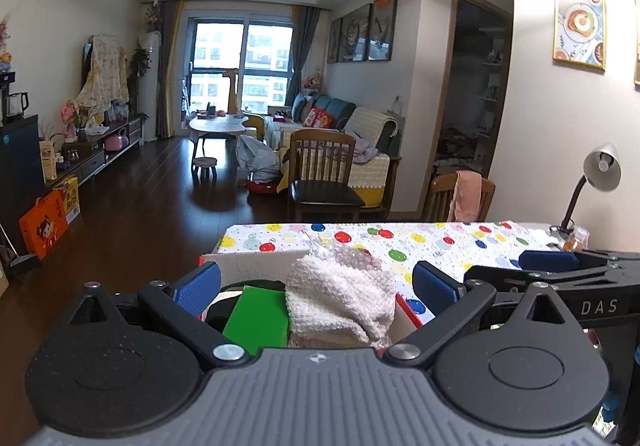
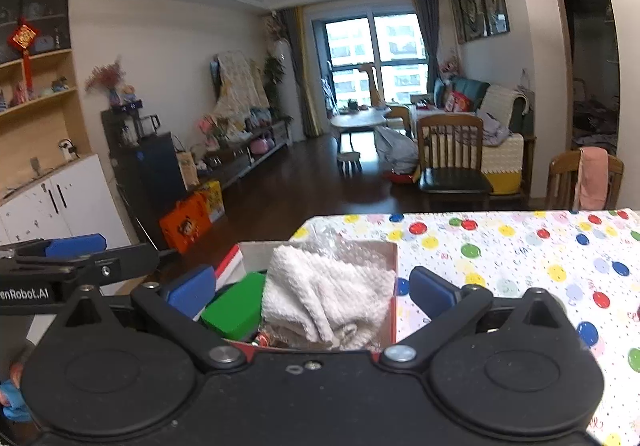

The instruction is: Organize soft objects

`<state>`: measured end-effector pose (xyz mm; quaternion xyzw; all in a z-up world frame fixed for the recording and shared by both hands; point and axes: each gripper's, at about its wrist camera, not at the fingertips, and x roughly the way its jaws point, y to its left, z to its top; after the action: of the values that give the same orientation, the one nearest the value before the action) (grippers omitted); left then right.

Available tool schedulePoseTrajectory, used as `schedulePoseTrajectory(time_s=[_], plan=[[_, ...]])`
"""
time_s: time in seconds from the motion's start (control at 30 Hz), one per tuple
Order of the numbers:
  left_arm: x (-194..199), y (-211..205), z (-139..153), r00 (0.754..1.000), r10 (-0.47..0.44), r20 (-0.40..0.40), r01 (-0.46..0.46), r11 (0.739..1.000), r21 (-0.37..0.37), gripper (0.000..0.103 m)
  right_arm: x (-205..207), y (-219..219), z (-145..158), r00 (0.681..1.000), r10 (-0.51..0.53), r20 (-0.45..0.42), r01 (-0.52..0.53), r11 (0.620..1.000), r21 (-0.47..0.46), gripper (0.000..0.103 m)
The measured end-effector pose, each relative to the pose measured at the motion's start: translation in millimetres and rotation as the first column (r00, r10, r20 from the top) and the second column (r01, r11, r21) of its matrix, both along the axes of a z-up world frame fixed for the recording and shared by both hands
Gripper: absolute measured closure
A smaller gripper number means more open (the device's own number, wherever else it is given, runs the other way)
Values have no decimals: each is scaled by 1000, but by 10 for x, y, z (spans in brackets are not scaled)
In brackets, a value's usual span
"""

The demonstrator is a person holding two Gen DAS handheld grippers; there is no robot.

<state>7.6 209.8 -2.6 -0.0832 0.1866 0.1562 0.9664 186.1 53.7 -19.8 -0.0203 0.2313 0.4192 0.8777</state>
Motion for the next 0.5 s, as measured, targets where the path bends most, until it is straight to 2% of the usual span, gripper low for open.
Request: schedulePoseTrajectory(time_s=[0.2, 0.5], plan=[[-1, 40, -27, 999, 7, -36, -7, 1000, -20, 0, -72, 17, -5, 999, -30, 13, 30, 999, -23, 0], [-33, 39, -14, 998, 16, -55, -15, 1000, 11, 0, -130, -13, -18, 998, -58, 16, 58, 998, -6, 0]])
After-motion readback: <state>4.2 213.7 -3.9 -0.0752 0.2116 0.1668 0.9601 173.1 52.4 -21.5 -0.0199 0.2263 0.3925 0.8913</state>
